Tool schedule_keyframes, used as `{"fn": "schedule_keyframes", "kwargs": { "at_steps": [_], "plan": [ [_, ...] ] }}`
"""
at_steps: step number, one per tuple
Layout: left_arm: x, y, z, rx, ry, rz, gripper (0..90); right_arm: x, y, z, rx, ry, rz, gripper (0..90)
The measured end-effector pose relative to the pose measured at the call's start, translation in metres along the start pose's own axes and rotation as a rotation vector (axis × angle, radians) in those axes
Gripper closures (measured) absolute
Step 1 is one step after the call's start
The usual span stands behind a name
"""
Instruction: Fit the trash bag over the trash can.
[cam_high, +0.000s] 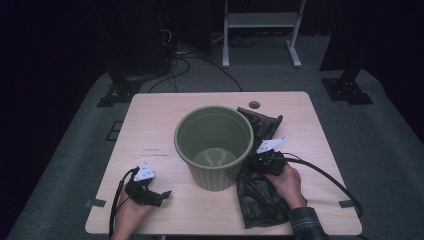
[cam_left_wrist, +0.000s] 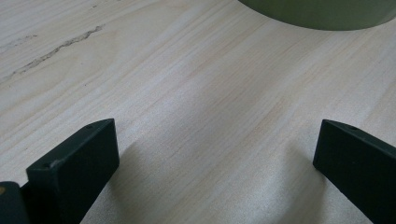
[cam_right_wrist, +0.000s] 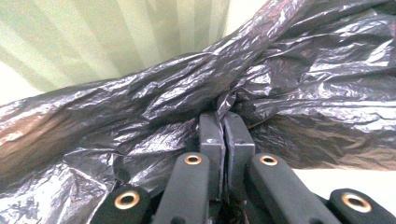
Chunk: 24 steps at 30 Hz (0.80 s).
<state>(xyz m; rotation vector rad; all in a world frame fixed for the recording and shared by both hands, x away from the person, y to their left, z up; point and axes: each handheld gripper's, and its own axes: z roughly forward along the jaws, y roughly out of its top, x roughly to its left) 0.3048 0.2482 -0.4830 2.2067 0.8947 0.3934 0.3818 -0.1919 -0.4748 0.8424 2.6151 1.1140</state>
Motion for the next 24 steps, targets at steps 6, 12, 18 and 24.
{"fn": "schedule_keyframes", "kwargs": {
  "at_steps": [6,12,18,24],
  "plan": [
    [0.000,0.000,0.000,0.000,0.000,0.000,0.0,0.000,-0.003,-0.007,-0.006,0.055,0.013,88.4],
    [0.000,0.000,0.000,0.000,0.000,0.000,0.0,0.004,0.000,-0.021,-0.044,0.098,0.012,88.3],
    [0.000,0.000,0.000,0.001,0.000,0.001,0.0,0.011,0.009,-0.042,-0.076,0.124,-0.026,88.1],
    [0.000,0.000,0.000,0.000,0.000,0.000,0.0,0.017,0.019,-0.063,-0.116,0.178,-0.042,87.9]
  ]
}}
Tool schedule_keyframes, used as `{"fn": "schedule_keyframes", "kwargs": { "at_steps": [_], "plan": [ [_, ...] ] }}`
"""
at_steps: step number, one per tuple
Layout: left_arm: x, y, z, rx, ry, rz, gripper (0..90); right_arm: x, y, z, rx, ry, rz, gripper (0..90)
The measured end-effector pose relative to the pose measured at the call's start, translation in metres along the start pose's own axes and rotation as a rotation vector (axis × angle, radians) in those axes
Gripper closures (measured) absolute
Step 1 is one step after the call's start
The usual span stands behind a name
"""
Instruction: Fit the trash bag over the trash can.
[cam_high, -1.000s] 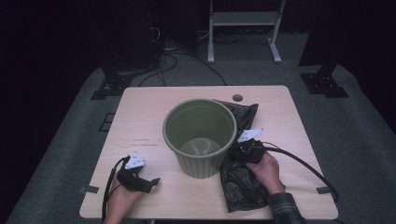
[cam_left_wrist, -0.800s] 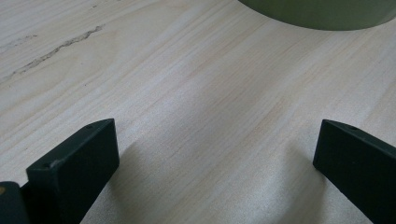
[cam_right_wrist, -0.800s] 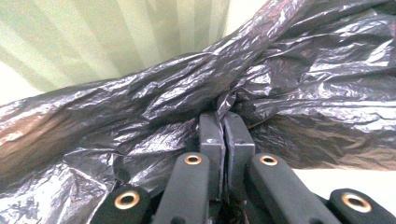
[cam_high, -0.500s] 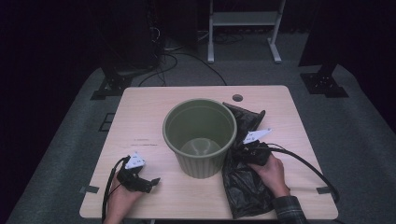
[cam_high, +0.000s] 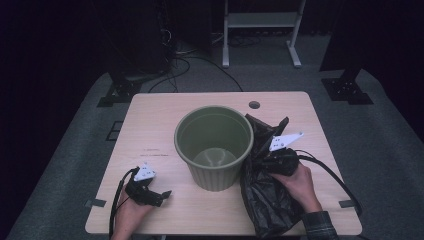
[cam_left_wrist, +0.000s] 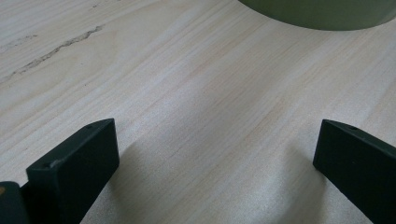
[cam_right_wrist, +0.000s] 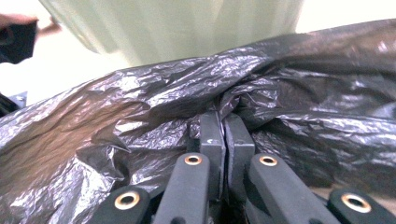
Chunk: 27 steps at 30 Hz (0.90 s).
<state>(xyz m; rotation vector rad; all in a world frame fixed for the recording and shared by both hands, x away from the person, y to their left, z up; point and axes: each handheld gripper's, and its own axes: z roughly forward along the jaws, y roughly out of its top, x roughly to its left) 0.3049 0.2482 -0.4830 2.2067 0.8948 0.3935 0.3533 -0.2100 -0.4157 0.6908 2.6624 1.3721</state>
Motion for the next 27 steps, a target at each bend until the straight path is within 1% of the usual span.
{"fn": "schedule_keyframes", "kwargs": {
  "at_steps": [1,5,6,7,11,15,23,27],
  "plan": [
    [0.000,0.000,0.000,0.000,0.000,0.000,0.0,0.002,0.003,-0.003,-0.002,0.011,-0.005,87.8],
    [0.000,0.000,0.000,0.000,0.001,0.001,0.0,0.008,0.012,-0.011,-0.004,0.013,-0.036,87.8],
    [0.000,0.000,0.000,-0.001,0.000,-0.002,0.0,0.010,0.014,-0.014,-0.010,0.019,-0.044,87.8],
    [0.000,0.000,0.000,0.002,0.000,0.001,0.0,0.011,0.017,-0.016,-0.021,0.041,-0.050,87.8],
    [0.000,0.000,0.000,0.002,0.000,0.001,0.0,0.017,0.024,-0.026,-0.032,0.066,-0.070,87.8],
    [0.000,0.000,0.000,0.001,0.000,0.001,0.0,0.025,0.033,-0.035,-0.049,0.095,-0.102,87.8],
    [0.000,0.000,0.000,-0.001,0.001,0.001,0.0,0.038,0.053,-0.054,-0.089,0.131,-0.153,87.6],
    [0.000,0.000,0.000,0.001,0.000,0.000,0.0,0.043,0.062,-0.062,-0.110,0.147,-0.168,87.4]
  ]
}}
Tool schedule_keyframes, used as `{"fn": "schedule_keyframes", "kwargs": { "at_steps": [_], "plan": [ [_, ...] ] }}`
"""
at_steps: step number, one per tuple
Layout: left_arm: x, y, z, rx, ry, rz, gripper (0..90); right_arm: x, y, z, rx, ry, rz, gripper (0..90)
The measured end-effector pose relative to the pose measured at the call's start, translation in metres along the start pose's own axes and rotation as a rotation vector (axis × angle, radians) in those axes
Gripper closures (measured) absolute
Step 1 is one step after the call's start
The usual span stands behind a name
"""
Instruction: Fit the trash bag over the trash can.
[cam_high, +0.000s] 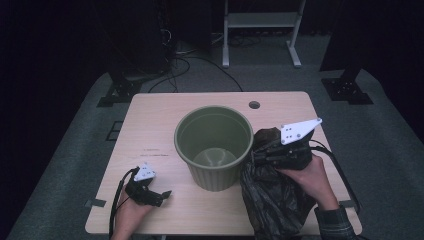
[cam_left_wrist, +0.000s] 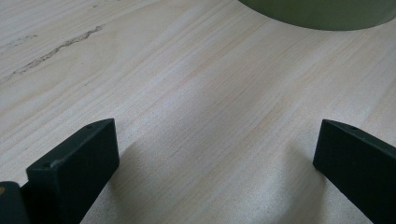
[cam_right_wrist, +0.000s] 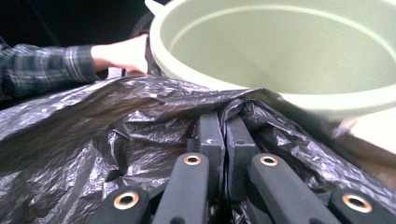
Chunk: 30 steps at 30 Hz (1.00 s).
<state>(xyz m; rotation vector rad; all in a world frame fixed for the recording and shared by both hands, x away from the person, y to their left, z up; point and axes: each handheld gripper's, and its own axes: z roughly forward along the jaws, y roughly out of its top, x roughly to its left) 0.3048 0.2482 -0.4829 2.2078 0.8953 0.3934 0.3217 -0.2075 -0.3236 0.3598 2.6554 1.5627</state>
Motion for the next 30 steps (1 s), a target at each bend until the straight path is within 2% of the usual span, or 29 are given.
{"fn": "schedule_keyframes", "kwargs": {
  "at_steps": [4,12,16,21,30],
  "plan": [
    [0.000,0.000,0.000,0.000,0.000,0.000,0.0,0.000,0.012,-0.004,-0.024,0.009,-0.003,87.1],
    [0.000,0.000,0.000,0.001,0.000,0.000,0.0,0.003,0.039,-0.002,-0.032,0.015,-0.033,87.0],
    [0.000,0.000,0.000,-0.001,0.000,0.000,0.0,0.002,0.052,0.003,-0.033,0.013,-0.040,87.1],
    [0.000,0.000,0.000,-0.001,0.000,0.000,0.0,0.000,0.067,0.010,-0.058,0.044,-0.051,87.1],
    [0.000,0.000,0.000,-0.001,0.000,0.000,0.0,0.006,0.101,0.030,-0.064,0.057,-0.095,87.0]
  ]
}}
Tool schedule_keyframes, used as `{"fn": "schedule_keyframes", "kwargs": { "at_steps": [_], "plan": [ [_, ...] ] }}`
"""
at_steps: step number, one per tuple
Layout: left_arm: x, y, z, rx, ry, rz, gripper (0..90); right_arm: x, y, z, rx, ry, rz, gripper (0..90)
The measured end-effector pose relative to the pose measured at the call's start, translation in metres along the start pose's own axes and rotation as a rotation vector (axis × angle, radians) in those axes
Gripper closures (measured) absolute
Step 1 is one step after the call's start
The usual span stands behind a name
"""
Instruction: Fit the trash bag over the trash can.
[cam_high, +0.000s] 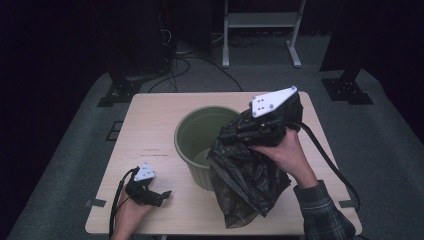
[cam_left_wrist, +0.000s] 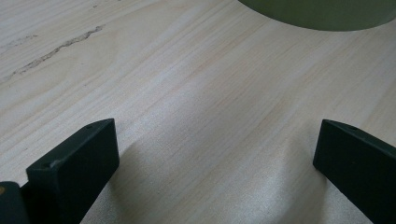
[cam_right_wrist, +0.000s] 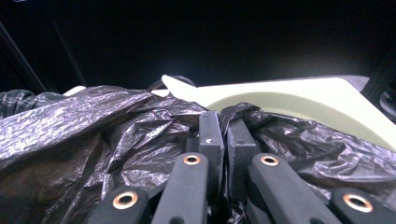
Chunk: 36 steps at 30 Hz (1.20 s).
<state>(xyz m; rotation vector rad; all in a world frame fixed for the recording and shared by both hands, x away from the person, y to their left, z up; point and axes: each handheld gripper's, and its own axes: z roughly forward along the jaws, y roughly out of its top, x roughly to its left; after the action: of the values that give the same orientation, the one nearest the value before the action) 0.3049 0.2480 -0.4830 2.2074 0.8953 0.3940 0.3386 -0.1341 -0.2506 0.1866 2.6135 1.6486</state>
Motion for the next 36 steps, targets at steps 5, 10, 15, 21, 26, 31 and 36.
{"fn": "schedule_keyframes", "kwargs": {
  "at_steps": [5,10,15,21,26,31,36],
  "plan": [
    [0.000,0.000,0.000,-0.001,0.000,0.000,0.0,0.000,0.019,0.019,0.000,0.012,-0.027,87.0],
    [0.000,0.000,0.000,-0.001,0.000,-0.001,0.0,-0.006,0.037,0.039,-0.007,0.031,-0.036,87.0],
    [0.000,0.000,0.000,-0.002,-0.001,-0.001,0.0,-0.008,0.057,0.057,-0.022,0.064,-0.047,86.9],
    [0.000,0.000,0.000,-0.002,0.000,-0.001,0.0,-0.010,0.078,0.082,-0.032,0.099,-0.063,86.7],
    [0.000,0.000,0.000,-0.001,-0.002,0.000,0.0,-0.011,0.093,0.100,-0.043,0.130,-0.070,86.1],
    [0.000,0.000,0.000,-0.001,-0.002,0.001,0.0,-0.012,0.088,0.111,-0.035,0.139,-0.064,84.9],
    [0.000,0.000,0.000,-0.002,-0.004,0.002,0.0,-0.015,0.073,0.111,-0.007,0.139,-0.030,83.1]
  ]
}}
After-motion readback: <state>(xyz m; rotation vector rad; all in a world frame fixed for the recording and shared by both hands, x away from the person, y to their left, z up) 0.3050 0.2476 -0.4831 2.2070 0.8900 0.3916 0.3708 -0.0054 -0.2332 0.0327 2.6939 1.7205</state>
